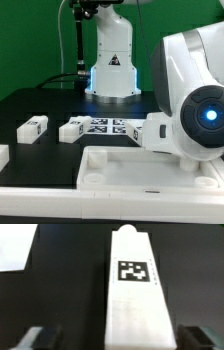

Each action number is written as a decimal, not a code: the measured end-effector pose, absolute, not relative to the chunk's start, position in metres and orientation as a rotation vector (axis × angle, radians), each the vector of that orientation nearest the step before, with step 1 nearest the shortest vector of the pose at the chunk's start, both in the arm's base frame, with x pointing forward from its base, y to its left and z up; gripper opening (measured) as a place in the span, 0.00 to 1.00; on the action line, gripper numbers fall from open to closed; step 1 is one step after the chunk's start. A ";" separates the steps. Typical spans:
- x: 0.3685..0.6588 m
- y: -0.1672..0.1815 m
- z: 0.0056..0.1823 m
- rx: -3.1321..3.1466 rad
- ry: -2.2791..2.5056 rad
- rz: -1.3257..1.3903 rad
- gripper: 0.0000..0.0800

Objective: Assemble desk

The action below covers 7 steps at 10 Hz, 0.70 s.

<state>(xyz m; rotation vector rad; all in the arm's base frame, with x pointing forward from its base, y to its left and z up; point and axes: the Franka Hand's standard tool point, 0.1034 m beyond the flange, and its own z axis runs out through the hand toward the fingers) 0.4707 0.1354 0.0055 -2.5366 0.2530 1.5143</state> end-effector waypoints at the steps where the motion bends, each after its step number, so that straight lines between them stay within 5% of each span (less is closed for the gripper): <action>1: 0.471 0.135 0.005 -2.537 0.253 1.514 0.50; 2: 0.471 0.135 0.006 -2.537 0.252 1.515 0.37; 5: 0.471 0.135 0.006 -2.536 0.246 1.509 0.37; 7: 0.482 0.130 0.023 -2.545 0.199 1.453 0.37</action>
Offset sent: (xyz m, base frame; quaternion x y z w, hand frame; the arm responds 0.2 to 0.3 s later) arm -0.0009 0.0003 0.0011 -0.0015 0.0022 -0.0046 1.0000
